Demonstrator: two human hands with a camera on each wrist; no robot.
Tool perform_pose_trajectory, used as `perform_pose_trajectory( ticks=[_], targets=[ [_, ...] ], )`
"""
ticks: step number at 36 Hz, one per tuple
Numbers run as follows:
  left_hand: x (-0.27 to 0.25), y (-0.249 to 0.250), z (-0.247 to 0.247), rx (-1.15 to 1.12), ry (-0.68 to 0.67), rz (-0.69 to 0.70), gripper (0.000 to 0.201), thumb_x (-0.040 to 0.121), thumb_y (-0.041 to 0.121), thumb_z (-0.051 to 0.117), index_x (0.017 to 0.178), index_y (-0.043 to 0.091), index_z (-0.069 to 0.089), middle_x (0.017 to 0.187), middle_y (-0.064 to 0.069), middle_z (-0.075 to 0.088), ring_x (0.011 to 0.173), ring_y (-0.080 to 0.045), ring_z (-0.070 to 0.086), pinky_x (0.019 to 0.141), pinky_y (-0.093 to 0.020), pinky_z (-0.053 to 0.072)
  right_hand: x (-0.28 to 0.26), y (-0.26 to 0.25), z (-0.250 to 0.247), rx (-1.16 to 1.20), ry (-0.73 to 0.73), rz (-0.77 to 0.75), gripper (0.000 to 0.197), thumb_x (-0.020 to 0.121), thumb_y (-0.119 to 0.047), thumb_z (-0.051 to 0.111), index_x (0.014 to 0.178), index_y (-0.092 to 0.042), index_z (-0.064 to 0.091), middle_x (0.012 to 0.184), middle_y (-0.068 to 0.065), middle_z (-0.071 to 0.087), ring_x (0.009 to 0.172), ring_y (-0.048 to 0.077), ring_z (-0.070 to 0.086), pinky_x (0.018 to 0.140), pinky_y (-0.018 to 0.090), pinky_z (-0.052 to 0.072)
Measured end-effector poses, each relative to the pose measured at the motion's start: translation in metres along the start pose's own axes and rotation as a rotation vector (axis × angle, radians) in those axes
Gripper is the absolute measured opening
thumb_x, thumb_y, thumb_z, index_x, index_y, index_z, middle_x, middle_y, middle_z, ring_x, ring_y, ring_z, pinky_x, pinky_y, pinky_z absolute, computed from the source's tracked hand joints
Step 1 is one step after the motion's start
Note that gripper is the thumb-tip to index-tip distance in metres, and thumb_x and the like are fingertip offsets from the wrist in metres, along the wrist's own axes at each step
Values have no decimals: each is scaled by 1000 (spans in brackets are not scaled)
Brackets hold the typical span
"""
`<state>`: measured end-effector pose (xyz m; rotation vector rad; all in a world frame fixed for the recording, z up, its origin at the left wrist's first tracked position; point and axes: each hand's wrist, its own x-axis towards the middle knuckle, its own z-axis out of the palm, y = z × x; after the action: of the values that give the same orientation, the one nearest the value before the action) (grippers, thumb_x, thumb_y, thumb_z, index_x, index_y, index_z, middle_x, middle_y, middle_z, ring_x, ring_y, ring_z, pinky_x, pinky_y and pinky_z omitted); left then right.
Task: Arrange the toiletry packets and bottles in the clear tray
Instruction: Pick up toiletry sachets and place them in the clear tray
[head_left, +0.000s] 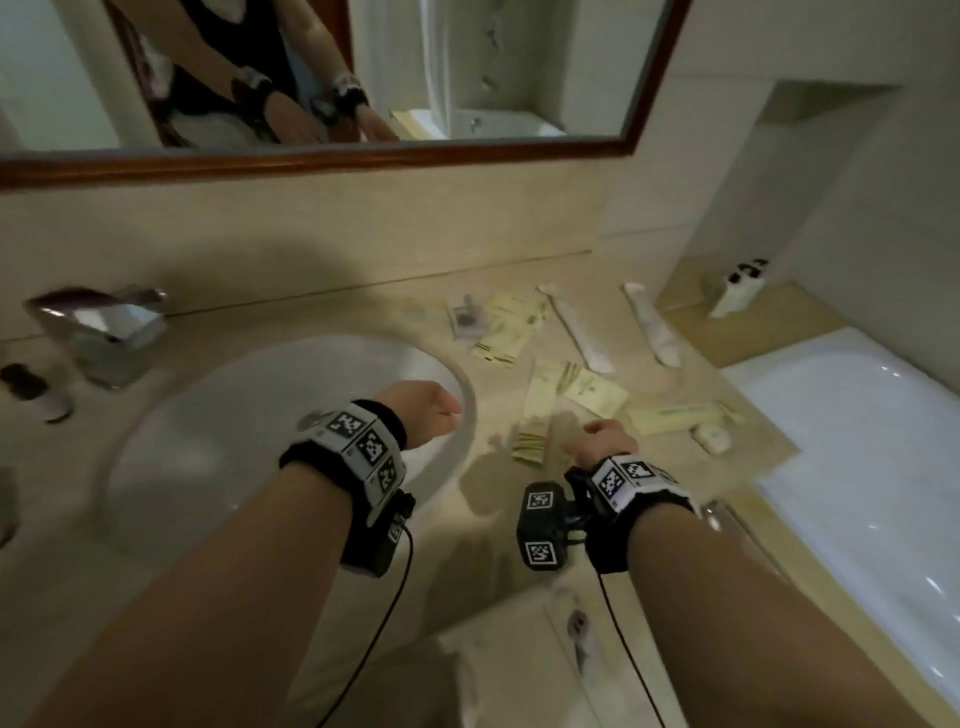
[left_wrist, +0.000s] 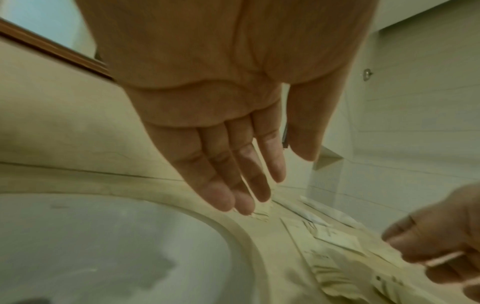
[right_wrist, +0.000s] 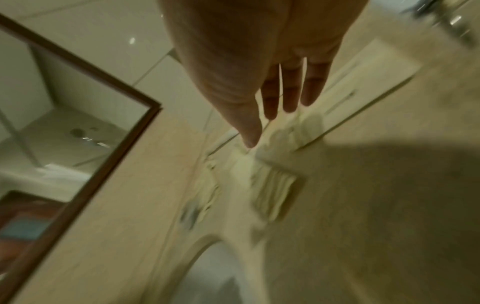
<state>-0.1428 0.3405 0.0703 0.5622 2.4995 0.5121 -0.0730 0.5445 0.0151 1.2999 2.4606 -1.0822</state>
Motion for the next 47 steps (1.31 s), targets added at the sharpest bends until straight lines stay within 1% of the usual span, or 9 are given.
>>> perform_pose_trajectory(
  ticks=[7,13,22,26,29,33,37,42,47],
  targets=[
    [33,29,33,24,-115,38,40,95,31,48,132,15,53,141,-3,49,132,-19,43,110,-29,29,16,62,7,-557,81,-77,50,92,-48,44,129,-13,39,131,12,44,116,34,43,99,43,35],
    [45,36,42,-24,-113,-3,41,93,33,53,131,16,54,139,-3,52,129,-20,46,112,-31,32,31,51,0,-257,-29,-20,52,85,-36,62,129,-12,45,131,15,48,120,34,48,98,39,40],
    [38,34,30,-312,-29,-20,54,93,31,53,141,11,36,142,-6,47,130,-22,46,106,-31,36,9,-3,-18,110,-215,-350,30,88,-18,64,117,-9,60,104,6,63,92,19,57,77,23,40],
    [28,22,16,-543,57,-22,18,95,15,50,112,10,45,105,-11,55,80,-21,58,63,-22,48,-10,-41,-12,202,-295,-455,27,89,-17,64,115,-11,61,96,2,64,83,17,60,69,20,47],
    [15,1,-1,-547,232,-62,10,95,18,49,103,13,46,89,-7,61,60,-12,58,49,-17,47,-27,-67,1,253,-379,-498,24,92,-18,60,116,-15,59,85,-5,62,70,8,58,51,7,44],
    [-15,-43,-28,-586,374,-108,12,96,19,47,105,12,51,68,0,59,53,-10,55,37,-12,43,-54,-105,34,372,-455,-448,20,92,-28,60,110,-20,56,106,10,62,86,22,59,68,29,49],
    [-55,-104,-54,-708,522,-216,21,96,17,48,112,5,51,70,-1,58,59,-13,57,52,-23,49,-87,-148,77,421,-571,-402,11,93,-16,57,102,-18,50,79,7,56,60,16,53,55,27,43],
    [-111,-182,-80,-714,702,-368,29,95,18,49,121,6,48,69,0,55,57,-14,55,49,-25,44,-149,-202,137,346,-665,-511,32,92,2,49,114,-17,35,82,12,54,57,17,53,46,24,42],
    [-175,-253,-100,-803,833,-512,36,94,12,51,128,6,41,87,-6,55,55,-14,50,50,-26,40,-217,-244,202,255,-739,-699,19,92,-1,50,85,-18,47,91,11,58,64,15,58,54,23,49]
  ],
)
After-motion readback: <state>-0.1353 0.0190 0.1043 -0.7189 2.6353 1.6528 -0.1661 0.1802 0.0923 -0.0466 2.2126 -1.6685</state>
